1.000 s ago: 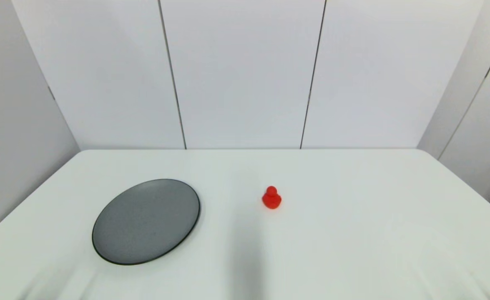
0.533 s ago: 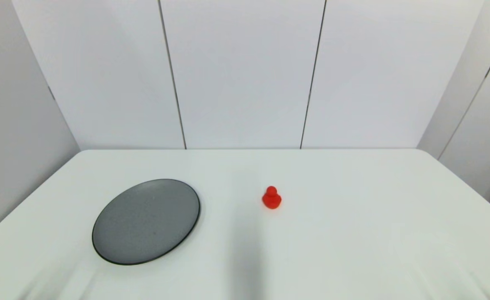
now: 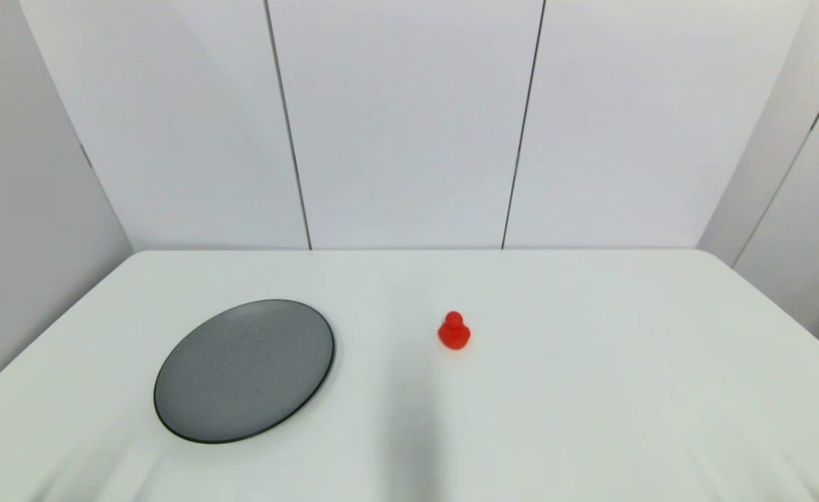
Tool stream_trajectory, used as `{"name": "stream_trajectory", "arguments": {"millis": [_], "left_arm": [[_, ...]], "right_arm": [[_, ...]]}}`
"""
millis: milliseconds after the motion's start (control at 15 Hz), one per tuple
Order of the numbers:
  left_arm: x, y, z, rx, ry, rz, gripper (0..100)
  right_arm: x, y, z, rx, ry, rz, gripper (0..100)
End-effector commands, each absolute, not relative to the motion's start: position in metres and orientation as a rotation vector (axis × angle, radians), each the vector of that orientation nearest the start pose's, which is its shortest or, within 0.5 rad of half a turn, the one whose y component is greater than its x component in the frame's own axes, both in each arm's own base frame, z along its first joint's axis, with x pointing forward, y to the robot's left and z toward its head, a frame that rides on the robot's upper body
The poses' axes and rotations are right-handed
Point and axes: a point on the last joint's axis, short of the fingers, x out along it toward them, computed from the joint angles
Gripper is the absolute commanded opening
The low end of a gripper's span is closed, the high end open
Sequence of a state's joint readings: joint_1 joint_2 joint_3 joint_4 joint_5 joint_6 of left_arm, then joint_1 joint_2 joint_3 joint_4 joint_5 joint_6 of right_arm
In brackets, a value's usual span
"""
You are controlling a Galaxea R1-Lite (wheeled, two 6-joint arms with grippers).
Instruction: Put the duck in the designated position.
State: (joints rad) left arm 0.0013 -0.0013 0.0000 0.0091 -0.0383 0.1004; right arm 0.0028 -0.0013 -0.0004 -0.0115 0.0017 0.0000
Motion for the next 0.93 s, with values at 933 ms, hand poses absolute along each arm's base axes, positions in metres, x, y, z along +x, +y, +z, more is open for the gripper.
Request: {"name": "stream_trajectory", "arguments": {"millis": [933], "left_arm": [[-0.013,-0.001,0.116,0.057,0.076,-0.034,100]], "right_arm": [[-0.023,0.0,0.077,0.0,-0.012,0.005,100]]}}
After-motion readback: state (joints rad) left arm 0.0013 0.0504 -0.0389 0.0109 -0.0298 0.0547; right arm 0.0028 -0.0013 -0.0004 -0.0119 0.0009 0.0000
